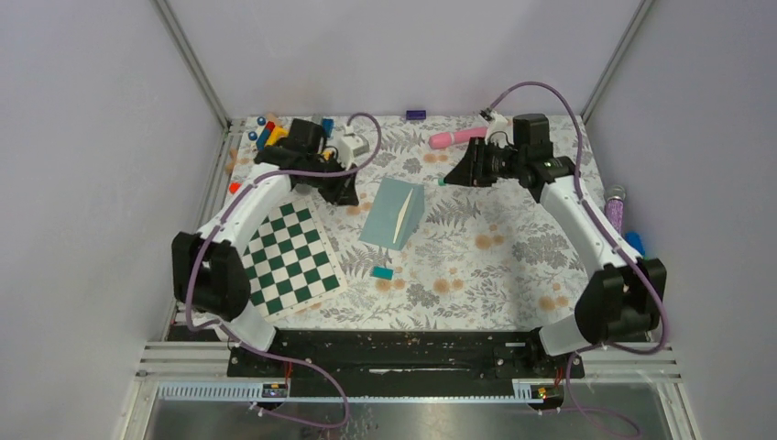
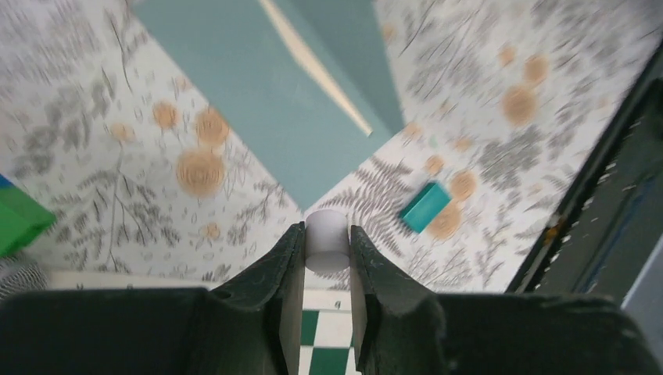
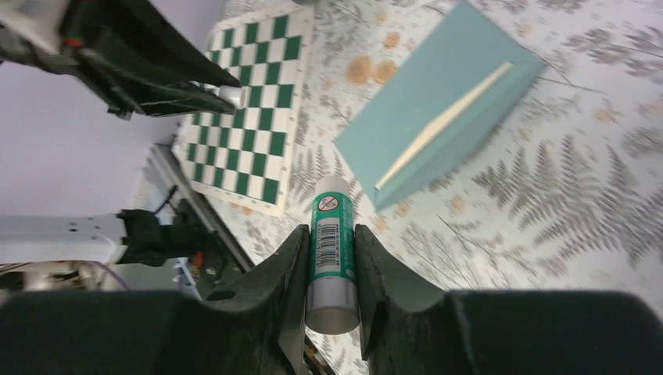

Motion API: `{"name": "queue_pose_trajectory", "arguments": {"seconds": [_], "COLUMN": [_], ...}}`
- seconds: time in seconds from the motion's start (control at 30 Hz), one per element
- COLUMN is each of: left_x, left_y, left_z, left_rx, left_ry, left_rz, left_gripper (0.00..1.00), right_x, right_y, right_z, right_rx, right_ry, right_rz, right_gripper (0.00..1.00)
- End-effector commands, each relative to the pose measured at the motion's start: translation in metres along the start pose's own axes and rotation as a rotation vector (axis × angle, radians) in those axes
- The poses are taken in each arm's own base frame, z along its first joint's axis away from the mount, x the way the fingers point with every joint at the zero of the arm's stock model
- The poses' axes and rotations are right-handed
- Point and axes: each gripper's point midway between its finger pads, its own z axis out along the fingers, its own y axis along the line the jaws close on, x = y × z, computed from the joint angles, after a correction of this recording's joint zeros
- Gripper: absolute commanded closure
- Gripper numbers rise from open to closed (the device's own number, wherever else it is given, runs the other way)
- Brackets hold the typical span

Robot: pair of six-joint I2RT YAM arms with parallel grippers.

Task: Place the letter into the envelope and seal it
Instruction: Place the solid glue cap at the center of the board.

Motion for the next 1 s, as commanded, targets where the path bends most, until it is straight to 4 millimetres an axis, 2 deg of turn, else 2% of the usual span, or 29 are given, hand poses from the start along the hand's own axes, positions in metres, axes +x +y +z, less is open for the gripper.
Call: {"name": "queue_pose_trajectory", "arguments": {"seconds": [0.0, 0.17, 0.27, 0.3, 0.47, 0.67, 0.83, 0.93, 0.97], "left_x": [0.057, 0.081, 0.092, 0.089, 0.098, 0.109, 0.117, 0.119, 0.119], "left_y": [0.039, 0.082, 0.100, 0.104, 0.118, 0.121, 0.120, 0.118, 0.119], "left_z": [0.011, 0.036, 0.052, 0.053, 0.066, 0.075, 0.082, 0.083, 0.083], "left_rx": [-0.209, -0.265, -0.273, -0.283, -0.307, -0.305, -0.298, -0.294, -0.295], "left_ry": [0.334, 0.522, 0.593, 0.597, 0.652, 0.682, 0.691, 0.693, 0.692], "left_rz": [0.015, -0.014, -0.030, -0.027, -0.025, -0.041, -0.050, -0.051, -0.050], "left_gripper": [1.00, 1.00, 1.00, 1.00, 1.00, 0.99, 0.90, 0.75, 0.68], "right_x": [0.008, -0.004, -0.004, -0.003, -0.001, -0.001, 0.000, 0.000, 0.000], "right_y": [-0.011, -0.011, -0.014, -0.015, -0.016, -0.017, -0.017, -0.017, -0.016], "right_z": [-0.040, -0.065, -0.069, -0.070, -0.068, -0.068, -0.068, -0.068, -0.068], "right_rx": [0.175, 0.202, 0.200, 0.197, 0.167, 0.156, 0.150, 0.148, 0.146], "right_ry": [-0.001, -0.090, -0.107, -0.106, -0.098, -0.101, -0.101, -0.101, -0.102], "right_rz": [-0.140, -0.167, -0.156, -0.151, -0.122, -0.115, -0.109, -0.107, -0.108], "right_gripper": [1.00, 1.00, 1.00, 1.00, 1.00, 1.00, 1.00, 1.00, 1.00]}}
